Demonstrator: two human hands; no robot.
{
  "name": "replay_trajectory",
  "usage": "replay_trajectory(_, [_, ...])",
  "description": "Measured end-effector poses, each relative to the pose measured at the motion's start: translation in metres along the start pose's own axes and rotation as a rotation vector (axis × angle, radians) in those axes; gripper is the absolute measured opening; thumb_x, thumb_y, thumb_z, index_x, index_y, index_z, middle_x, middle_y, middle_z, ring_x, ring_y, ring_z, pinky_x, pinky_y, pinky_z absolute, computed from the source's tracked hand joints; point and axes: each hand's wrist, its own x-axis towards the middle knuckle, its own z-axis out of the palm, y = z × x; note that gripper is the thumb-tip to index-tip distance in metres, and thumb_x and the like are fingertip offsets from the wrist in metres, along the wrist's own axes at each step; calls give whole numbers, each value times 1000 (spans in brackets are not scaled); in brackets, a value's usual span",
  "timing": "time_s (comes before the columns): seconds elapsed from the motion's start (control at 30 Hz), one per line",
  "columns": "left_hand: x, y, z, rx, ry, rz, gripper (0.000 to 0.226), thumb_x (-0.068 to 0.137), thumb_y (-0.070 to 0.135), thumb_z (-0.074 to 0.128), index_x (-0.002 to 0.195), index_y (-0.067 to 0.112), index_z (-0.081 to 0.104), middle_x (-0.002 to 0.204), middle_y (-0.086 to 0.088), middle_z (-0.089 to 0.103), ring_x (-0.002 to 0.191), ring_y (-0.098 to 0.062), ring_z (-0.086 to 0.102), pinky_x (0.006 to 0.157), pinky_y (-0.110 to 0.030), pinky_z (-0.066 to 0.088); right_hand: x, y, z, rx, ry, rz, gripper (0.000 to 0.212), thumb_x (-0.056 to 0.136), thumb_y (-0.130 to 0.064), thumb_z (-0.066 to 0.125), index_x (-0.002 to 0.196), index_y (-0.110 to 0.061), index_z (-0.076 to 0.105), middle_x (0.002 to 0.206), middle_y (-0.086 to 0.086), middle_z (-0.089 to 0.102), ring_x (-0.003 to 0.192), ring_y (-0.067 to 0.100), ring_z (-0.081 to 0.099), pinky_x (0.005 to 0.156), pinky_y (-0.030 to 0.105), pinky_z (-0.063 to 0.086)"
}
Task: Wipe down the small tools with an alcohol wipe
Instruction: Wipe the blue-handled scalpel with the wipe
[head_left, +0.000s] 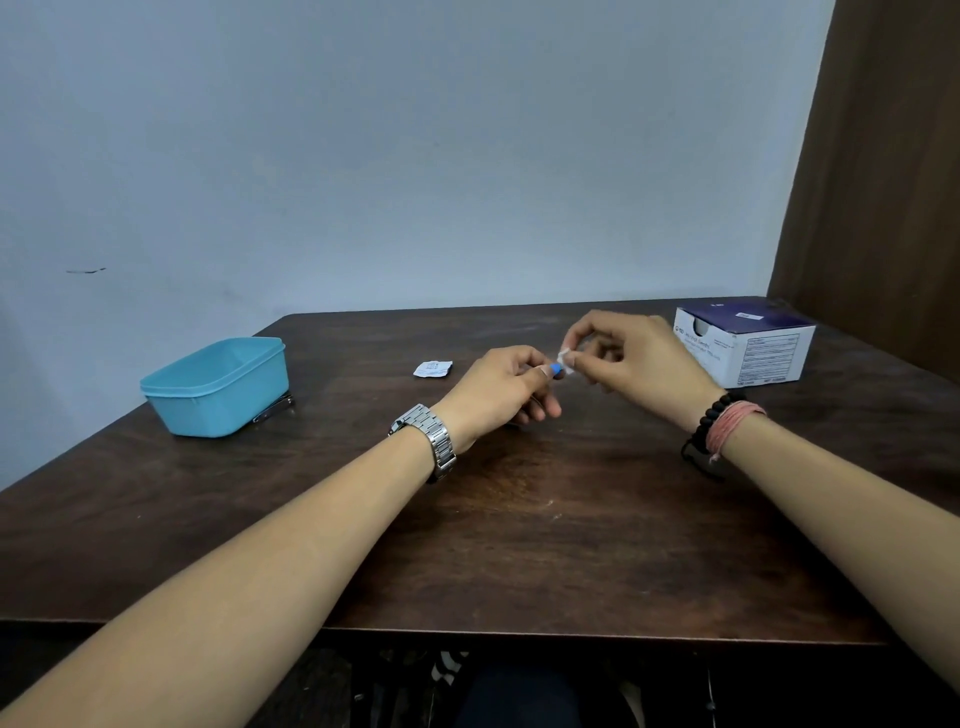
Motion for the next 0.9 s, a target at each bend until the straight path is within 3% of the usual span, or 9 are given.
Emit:
replay_trajectory(0.1, [0, 0, 1, 12, 1, 16, 15, 99, 28, 51, 91, 19, 59, 69, -2, 70, 56, -9, 57, 56, -22, 46, -2, -3, 8, -26, -63, -40, 5, 84, -13, 71, 84, -16, 67, 57, -8, 62, 51, 4, 53, 55, 11, 39])
replay_trajectory(0.37, [1, -2, 0, 13, -19, 6, 18, 100, 26, 49, 101, 12, 60, 69, -1, 70, 57, -9, 58, 58, -23, 46, 4, 14, 1, -85, 59, 48, 6, 84, -19, 70, 80, -22, 66, 54, -6, 63, 48, 4, 55, 57, 23, 44])
replay_trajectory(0.77, [1, -1, 0, 35, -25, 9, 16, 100, 23, 49, 99, 13, 61, 68, -1, 70, 55, -9, 57, 57, -21, 45, 7, 32, -3, -114, 171, 168, 9, 84, -24, 68, 77, -20, 65, 54, -3, 65, 50, 0, 57, 65, 27, 48])
replay_trajectory(0.9, [1, -1, 0, 61, 7, 12, 16, 100, 24, 49, 98, 14, 62, 67, -1, 69, 54, -9, 56, 56, -20, 45, 6, 24, -5, -52, 200, 138, 7, 85, -23, 69, 80, -20, 66, 56, -1, 65, 50, 3, 57, 62, 26, 50])
